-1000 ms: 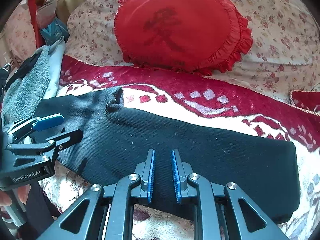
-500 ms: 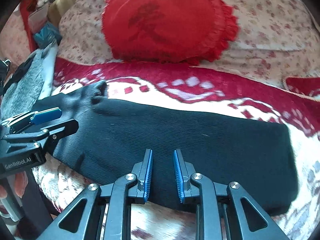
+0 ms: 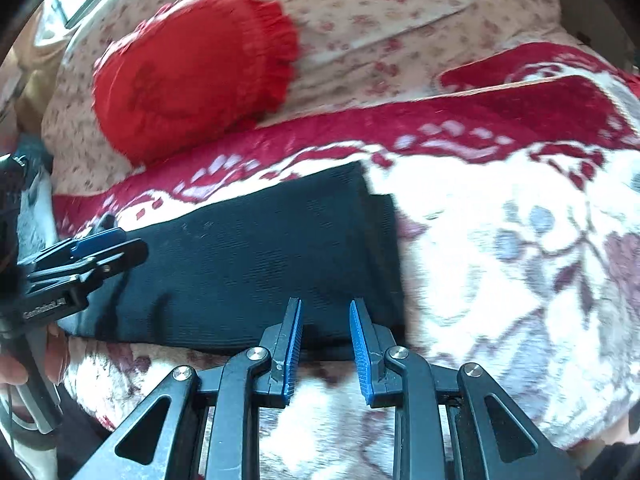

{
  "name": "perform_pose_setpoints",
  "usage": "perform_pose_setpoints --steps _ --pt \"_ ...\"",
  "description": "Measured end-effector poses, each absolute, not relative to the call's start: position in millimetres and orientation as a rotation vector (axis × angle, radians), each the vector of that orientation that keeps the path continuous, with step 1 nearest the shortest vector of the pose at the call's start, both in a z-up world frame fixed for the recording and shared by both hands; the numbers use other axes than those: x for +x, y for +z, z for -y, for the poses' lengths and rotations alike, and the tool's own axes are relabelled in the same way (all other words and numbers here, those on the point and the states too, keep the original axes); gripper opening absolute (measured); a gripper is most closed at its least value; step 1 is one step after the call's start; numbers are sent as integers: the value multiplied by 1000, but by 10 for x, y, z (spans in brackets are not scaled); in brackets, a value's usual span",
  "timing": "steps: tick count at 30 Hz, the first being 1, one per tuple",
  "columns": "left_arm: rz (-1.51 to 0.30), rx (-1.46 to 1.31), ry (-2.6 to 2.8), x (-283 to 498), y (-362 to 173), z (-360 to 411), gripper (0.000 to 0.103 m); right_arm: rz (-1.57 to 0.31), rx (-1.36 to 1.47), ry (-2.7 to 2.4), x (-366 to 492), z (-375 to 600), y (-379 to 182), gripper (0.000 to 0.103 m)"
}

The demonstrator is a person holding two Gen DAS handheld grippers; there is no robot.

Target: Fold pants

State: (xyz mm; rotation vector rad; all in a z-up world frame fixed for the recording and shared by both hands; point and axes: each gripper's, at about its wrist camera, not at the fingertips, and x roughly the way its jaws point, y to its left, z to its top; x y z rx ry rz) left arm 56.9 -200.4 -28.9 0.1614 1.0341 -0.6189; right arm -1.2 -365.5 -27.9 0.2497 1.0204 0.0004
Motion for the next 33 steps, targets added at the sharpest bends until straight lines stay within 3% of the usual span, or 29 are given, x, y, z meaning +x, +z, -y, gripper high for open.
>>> perform_pose_setpoints --steps 10,12,20,22,24,25,28,33 --pt "-1048 211 -662 591 -340 2308 66 -998 217 -37 283 3795 -341 23" --pt "-1053 206 -657 609 -344 2310 66 -989 218 -5 294 3785 -335 8" --pt "-1058 189 -720 663 -299 2510 66 -1031 258 -7 232 3815 -340 7" --pt "-1054 196 -739 691 -278 2626 66 -1015 306 -7 181 3856 -302 11" --pt "-1057 194 -770 721 -263 2727 67 -995 322 -34 108 3926 -228 38" --pt "-1066 194 -802 740 -261 2826 68 -985 330 -53 61 3963 -199 42" --pt "-1083 205 -860 791 -277 3049 79 -1028 362 -52 4 4019 -258 44" --pt "-1162 212 -893 919 -409 3355 79 -1063 439 -21 2 4031 -450 44"
